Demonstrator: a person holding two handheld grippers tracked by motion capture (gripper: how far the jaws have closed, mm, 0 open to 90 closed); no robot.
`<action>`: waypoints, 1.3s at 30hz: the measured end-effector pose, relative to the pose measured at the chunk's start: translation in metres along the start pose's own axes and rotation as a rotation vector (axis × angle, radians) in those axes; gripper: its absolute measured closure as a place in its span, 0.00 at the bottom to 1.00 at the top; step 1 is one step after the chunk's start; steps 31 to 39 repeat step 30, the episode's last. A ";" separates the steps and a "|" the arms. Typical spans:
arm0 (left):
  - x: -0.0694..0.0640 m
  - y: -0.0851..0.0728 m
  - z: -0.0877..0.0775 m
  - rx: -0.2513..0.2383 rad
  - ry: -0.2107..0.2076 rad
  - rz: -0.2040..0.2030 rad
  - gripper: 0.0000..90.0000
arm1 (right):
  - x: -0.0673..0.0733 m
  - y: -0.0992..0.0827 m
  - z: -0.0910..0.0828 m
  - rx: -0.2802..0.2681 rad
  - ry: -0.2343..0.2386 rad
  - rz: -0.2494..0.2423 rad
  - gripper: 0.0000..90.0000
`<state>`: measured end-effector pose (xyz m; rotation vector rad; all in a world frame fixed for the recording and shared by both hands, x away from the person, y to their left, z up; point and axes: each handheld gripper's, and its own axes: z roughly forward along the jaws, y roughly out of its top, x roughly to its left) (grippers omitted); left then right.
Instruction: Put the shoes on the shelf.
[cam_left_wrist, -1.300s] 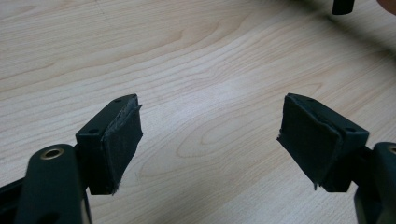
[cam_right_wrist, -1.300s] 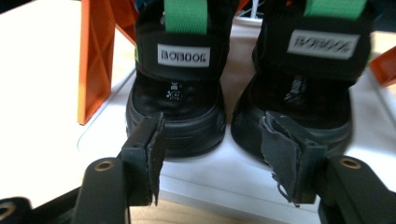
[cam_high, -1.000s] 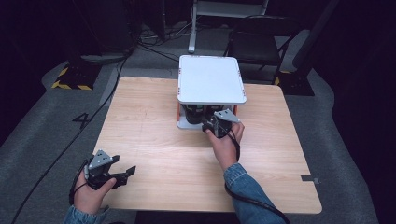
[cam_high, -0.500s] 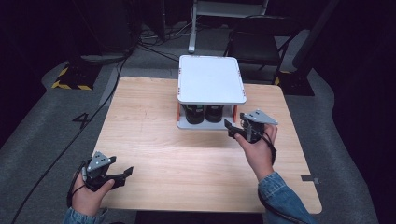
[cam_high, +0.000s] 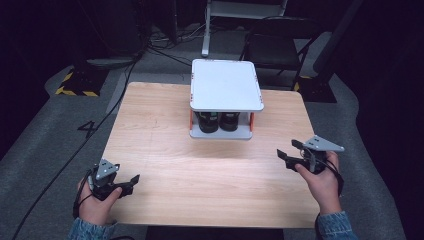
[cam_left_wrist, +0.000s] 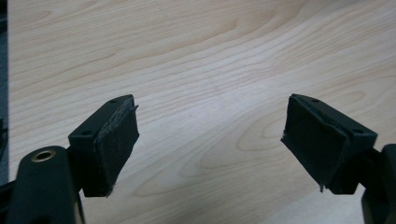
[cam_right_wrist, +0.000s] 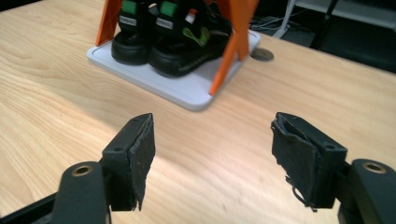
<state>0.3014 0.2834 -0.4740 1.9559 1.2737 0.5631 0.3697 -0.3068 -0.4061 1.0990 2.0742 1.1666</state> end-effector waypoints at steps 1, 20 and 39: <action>0.000 0.000 0.000 0.005 0.005 0.002 0.20 | -0.006 -0.008 -0.003 -0.011 0.003 0.031 0.32; 0.004 -0.005 0.017 0.068 0.024 0.036 0.18 | -0.044 -0.097 0.021 0.277 -0.070 0.131 0.20; 0.003 -0.008 0.023 0.091 0.007 0.071 0.18 | -0.047 -0.099 0.033 0.260 -0.110 0.133 0.00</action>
